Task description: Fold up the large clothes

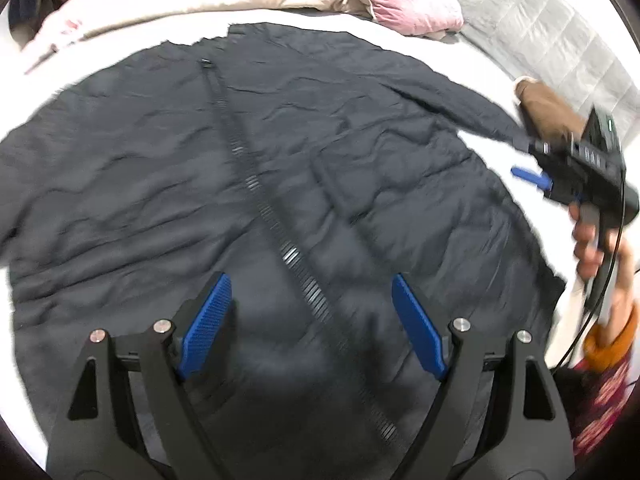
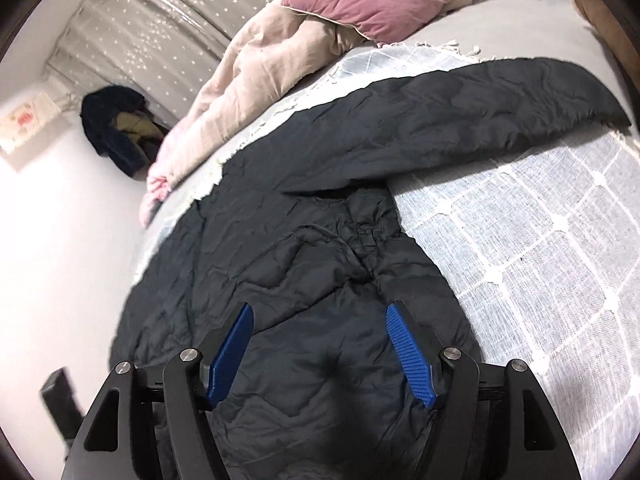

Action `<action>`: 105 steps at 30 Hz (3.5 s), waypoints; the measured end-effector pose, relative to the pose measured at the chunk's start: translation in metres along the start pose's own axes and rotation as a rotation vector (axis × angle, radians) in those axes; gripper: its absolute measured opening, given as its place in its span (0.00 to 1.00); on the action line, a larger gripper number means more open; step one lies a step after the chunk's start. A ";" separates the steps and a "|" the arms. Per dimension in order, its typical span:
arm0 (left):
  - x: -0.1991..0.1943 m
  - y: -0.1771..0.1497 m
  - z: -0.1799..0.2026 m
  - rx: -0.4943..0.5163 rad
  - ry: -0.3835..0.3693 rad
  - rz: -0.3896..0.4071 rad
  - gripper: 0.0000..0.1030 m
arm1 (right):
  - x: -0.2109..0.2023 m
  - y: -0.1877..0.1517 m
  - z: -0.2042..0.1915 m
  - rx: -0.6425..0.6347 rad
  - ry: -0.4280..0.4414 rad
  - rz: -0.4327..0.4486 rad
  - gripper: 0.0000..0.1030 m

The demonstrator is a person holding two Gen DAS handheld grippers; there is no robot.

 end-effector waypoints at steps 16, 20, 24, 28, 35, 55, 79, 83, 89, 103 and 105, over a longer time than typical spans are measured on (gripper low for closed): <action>0.077 0.069 -0.002 -0.158 -0.155 0.057 0.09 | 0.009 0.001 -0.008 0.007 -0.050 -0.039 0.68; 0.054 0.071 0.023 -0.039 -0.158 0.146 0.06 | 0.008 0.003 -0.012 -0.007 -0.045 -0.033 0.68; 0.028 0.056 0.061 0.192 -0.151 0.181 0.06 | 0.000 0.008 -0.010 -0.017 -0.059 0.006 0.68; 0.035 0.017 0.089 0.405 -0.110 0.058 0.06 | -0.004 0.009 -0.010 -0.017 -0.061 0.025 0.68; 0.039 -0.014 0.101 0.529 -0.050 -0.060 0.19 | -0.004 0.000 -0.025 -0.066 -0.049 0.012 0.68; 0.030 -0.031 0.088 0.177 -0.039 -0.016 0.66 | 0.032 -0.053 0.000 -0.325 -0.327 -0.116 0.68; -0.169 -0.170 -0.106 -0.350 0.412 0.146 0.87 | -0.053 -0.119 -0.048 -0.408 -0.182 -0.014 0.74; -0.174 -0.166 -0.136 -0.416 0.357 0.134 0.87 | -0.043 -0.122 -0.076 -0.441 -0.179 0.054 0.74; -0.192 -0.156 -0.198 -0.570 0.364 0.263 0.87 | -0.006 -0.143 -0.112 -0.504 -0.150 -0.035 0.74; -0.159 -0.193 -0.356 -0.919 0.306 0.337 0.87 | 0.062 -0.160 -0.159 -0.553 -0.111 -0.078 0.75; -0.145 -0.193 -0.368 -0.932 0.313 0.331 0.87 | 0.071 -0.161 -0.164 -0.580 -0.109 -0.081 0.75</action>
Point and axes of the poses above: each gripper's, at about its wrist camera, not at the fingertips, and x roughly the way its jaws point, z to its right, y to its top, the point moved 6 cm from there along x, roughly the way its jaws point, and after that the axes turned 12 degrees about x, right-handed, at the moved point
